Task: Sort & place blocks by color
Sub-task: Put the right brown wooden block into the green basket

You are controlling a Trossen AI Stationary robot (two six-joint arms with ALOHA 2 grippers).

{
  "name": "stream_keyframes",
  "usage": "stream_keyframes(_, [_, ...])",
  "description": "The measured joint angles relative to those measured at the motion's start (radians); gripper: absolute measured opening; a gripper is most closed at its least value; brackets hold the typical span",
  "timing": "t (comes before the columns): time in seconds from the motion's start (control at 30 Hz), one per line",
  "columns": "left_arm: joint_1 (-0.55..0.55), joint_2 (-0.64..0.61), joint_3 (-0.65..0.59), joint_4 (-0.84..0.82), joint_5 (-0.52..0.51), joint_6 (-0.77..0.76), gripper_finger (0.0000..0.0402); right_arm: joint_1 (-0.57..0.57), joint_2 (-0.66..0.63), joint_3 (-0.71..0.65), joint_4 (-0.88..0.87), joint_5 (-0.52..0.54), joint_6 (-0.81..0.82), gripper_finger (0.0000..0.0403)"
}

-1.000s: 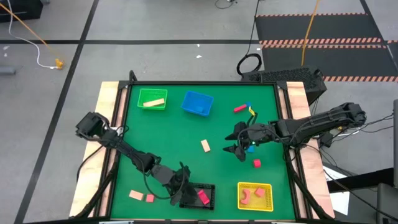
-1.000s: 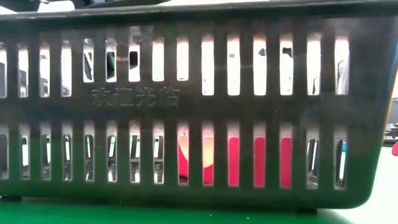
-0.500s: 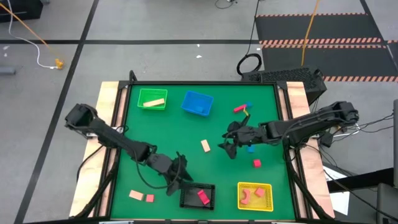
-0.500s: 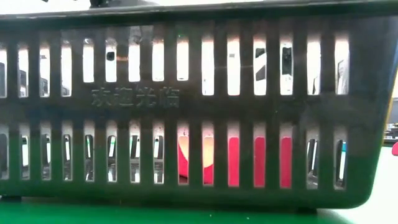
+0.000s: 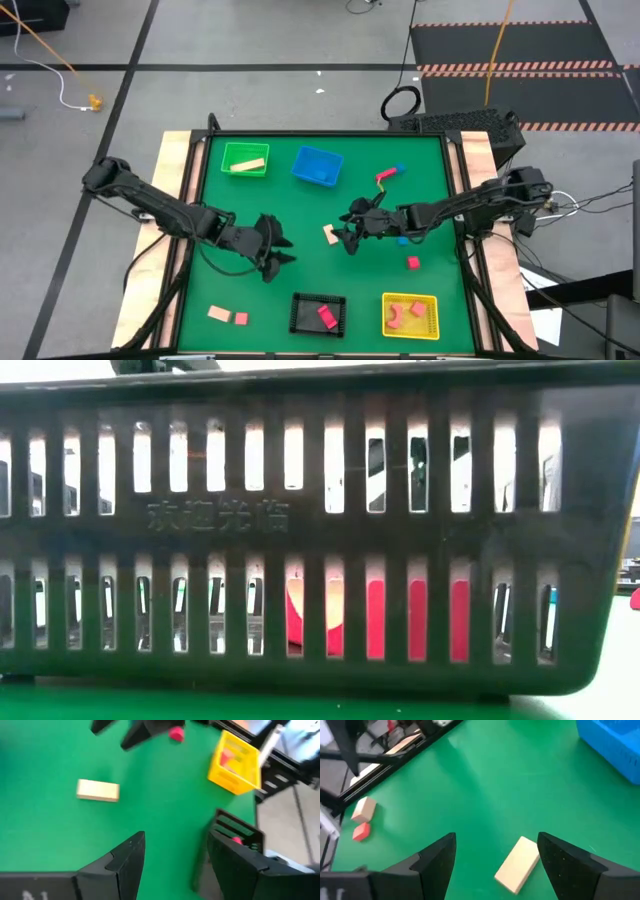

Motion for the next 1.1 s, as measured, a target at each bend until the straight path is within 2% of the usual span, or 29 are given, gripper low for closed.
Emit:
stream_keyframes(0.3, [0.017,-0.007,0.000,-0.105,-0.028,-0.041,0.0214,0.020,0.163,0.000,0.136,0.134,0.086,0.0270])
stream_keyframes(0.53, [0.017,-0.007,0.000,-0.104,-0.029,-0.059,0.0214,0.071,0.223,0.009,0.131,0.224,0.179,0.0270])
stream_keyframes(0.67, [0.017,-0.007,0.000,-0.104,-0.029,-0.037,0.0214,0.114,0.260,0.069,0.104,0.279,0.137,0.0270])
stream_keyframes(0.8, [0.017,-0.007,0.000,-0.101,-0.029,-0.033,0.0214,0.158,0.312,0.138,0.095,0.402,-0.012,0.0270])
stream_keyframes(0.87, [0.016,-0.007,0.000,-0.104,-0.029,-0.033,0.0214,0.171,0.329,0.164,0.070,0.454,-0.038,0.0270])
stream_keyframes(1.0, [0.012,-0.007,0.000,-0.105,-0.029,-0.032,0.0214,0.182,0.350,0.183,0.008,0.528,0.024,0.0270])
stream_keyframes(1.1, [0.011,-0.007,0.000,-0.108,-0.029,-0.029,0.0214,0.185,0.372,0.183,0.008,0.537,0.103,0.0270])
